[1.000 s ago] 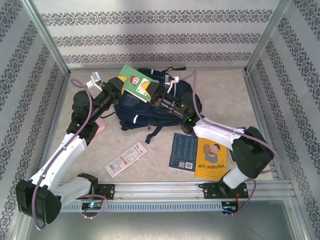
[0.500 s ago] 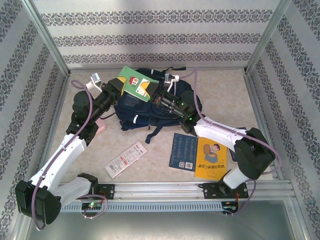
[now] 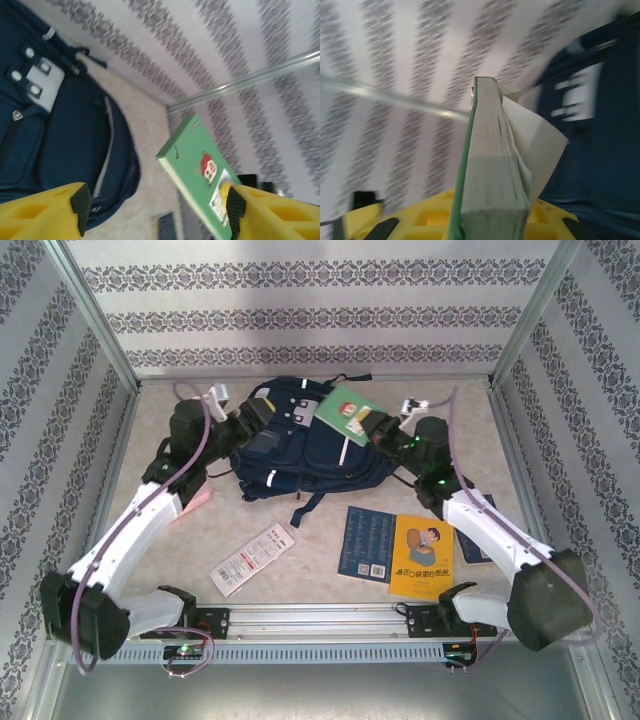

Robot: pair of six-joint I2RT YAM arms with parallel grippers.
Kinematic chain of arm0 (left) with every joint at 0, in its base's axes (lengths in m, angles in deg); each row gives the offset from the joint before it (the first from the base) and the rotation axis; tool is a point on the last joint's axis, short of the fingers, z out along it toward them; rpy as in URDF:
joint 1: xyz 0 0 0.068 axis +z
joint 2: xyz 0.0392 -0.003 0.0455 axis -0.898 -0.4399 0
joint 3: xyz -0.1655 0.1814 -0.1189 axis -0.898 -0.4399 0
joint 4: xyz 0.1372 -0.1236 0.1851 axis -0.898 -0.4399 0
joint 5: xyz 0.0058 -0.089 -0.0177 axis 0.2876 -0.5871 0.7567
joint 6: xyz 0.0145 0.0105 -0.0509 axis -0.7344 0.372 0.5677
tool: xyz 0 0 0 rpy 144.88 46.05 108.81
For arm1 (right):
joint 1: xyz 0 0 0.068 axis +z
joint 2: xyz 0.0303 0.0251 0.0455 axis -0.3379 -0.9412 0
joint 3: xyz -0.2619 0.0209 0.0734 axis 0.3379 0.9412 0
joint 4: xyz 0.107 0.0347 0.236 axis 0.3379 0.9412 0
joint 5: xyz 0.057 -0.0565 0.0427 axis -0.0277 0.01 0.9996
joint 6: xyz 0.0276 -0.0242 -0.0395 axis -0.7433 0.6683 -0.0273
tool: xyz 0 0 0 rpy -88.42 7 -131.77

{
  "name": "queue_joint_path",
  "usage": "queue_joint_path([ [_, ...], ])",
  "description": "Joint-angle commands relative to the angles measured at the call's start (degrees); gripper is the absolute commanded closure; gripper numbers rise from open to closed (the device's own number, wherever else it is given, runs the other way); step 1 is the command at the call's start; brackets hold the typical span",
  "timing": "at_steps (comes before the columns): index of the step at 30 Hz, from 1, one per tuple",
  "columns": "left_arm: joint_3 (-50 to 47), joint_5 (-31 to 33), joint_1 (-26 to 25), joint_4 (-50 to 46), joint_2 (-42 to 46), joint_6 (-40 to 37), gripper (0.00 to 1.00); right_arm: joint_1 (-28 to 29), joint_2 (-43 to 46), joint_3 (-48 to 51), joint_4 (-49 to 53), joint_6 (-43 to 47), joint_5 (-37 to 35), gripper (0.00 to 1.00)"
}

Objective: Pack the student bag

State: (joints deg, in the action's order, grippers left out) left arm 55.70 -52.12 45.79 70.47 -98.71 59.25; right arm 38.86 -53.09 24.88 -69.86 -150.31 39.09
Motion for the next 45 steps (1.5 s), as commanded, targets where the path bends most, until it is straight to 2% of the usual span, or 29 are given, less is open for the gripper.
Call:
queue_joint_path([
  [1,6.9,-1.7,-3.0,-10.8,-8.9,-12.3,0.27,-3.2,5.7,-0.2,19.9,11.5,-5.8,1.0],
  [2,9.6,-2.0,-3.9,-12.2,-12.3,-14.1,0.27,-3.4,7.2,-0.5,23.3,13.8,-8.5,1.0],
  [5,19.6,-1.6,-6.8,-17.3,-23.0,-18.0,0.26,0.3,11.1,-1.6,34.2,15.2,-25.9,1.0],
  [10,40.9,-2.2,-10.7,-28.0,-42.1,-23.4,0.33,0.5,12.6,-3.0,42.6,22.9,-32.4,1.0],
  [15,56.6,-4.0,-11.8,-33.2,-56.3,-24.1,0.4,-3.5,15.5,-0.6,41.9,23.9,-29.8,1.0],
  [20,64.8,-3.5,-11.8,-36.0,-63.6,-24.4,0.42,-4.6,16.6,0.5,40.3,24.5,-26.4,1.0],
  [27,65.6,-6.3,-12.1,-33.3,-66.3,-23.3,0.48,-4.8,15.9,1.5,37.7,24.9,-23.6,1.0],
  [32,66.3,-8.5,-12.7,-30.4,-67.5,-22.8,0.59,-5.2,14.5,2.5,36.4,24.2,-22.0,1.0],
  [38,71.1,-8.7,-12.8,-32.0,-71.8,-22.3,0.61,-5.6,14.0,3.2,35.3,23.3,-19.6,1.0],
  [41,72.3,-9.2,-13.0,-31.2,-73.3,-22.1,0.65,-5.8,13.8,3.5,35.1,23.4,-19.8,1.0],
  [43,73.4,-9.1,-13.1,-31.4,-74.1,-22.3,0.7,-6.0,13.5,3.6,35.0,23.4,-19.5,1.0],
  [45,74.3,-8.2,-13.2,-32.4,-74.7,-22.9,0.84,-6.0,13.5,3.6,35.0,23.3,-19.4,1.0],
])
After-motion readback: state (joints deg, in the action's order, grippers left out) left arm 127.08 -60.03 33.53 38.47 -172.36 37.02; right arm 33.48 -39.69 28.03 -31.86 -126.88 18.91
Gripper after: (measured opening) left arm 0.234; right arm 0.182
